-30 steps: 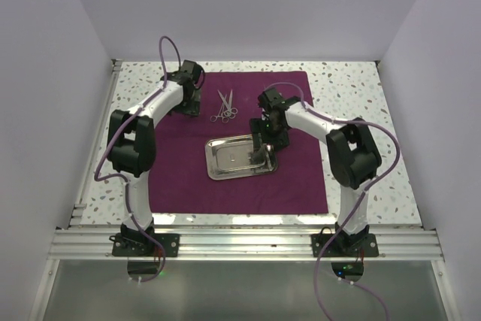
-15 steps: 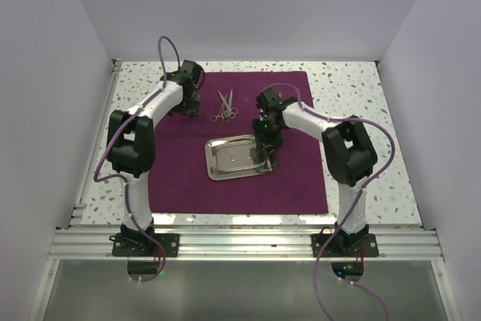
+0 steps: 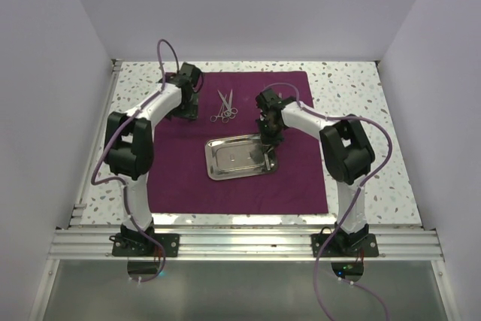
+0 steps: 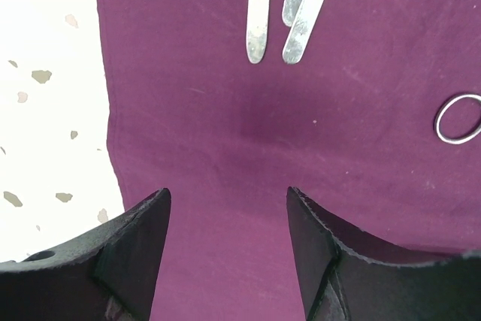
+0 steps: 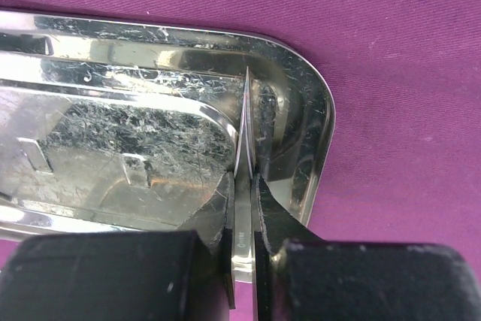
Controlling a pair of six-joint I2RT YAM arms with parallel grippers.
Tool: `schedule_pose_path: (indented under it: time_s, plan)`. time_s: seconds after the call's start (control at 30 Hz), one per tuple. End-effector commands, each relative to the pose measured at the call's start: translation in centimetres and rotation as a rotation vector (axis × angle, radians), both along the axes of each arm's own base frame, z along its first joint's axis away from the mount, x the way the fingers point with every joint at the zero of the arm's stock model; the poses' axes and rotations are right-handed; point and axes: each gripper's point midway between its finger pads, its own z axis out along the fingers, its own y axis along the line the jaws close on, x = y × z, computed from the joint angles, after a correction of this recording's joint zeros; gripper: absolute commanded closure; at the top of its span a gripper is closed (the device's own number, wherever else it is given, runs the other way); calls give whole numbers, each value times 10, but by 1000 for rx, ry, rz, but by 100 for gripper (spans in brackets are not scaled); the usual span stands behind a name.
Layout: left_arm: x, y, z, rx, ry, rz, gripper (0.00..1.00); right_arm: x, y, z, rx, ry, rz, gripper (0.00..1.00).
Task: Open and lay out the surgical kit
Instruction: Pick up the medical item from the container.
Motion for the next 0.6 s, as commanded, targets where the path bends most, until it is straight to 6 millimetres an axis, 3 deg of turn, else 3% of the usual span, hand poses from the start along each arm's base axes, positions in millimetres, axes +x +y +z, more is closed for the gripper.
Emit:
schedule_pose_path:
  time_s: [0.0, 0.07, 0.2, 0.23, 0.3, 0.33, 0.37, 0.4, 0.47, 0.57]
  plan:
    - [0, 1, 28, -7, -67, 0, 33, 3, -6, -6, -38, -9, 19, 100]
    - [0, 2, 33, -5, -78, -1, 33, 7, -5, 12, -29, -42, 21, 100]
    - [2, 4, 48, -4, -123, -1, 32, 35, -3, 72, -28, -177, -8, 100]
    - [2, 5, 55, -5, -142, 0, 30, 43, -5, 77, -53, -202, -19, 100]
    - [2, 3, 59, -16, -151, -4, 15, 61, -2, 95, -55, -253, -33, 100]
    - [2, 1, 64, -27, -160, -11, 12, 67, -1, 96, -58, -264, -36, 100]
    - [1, 0, 64, -35, -158, -18, 1, 73, -1, 85, -76, -251, -40, 100]
    - [0, -1, 66, -44, -157, -22, 0, 87, -1, 93, -65, -276, -59, 100]
    - [-4, -6, 71, -73, -158, -32, 0, 100, -4, 79, -80, -261, -84, 100]
    - [-12, -10, 77, -111, -163, -37, 0, 129, -10, 79, -68, -289, -140, 100]
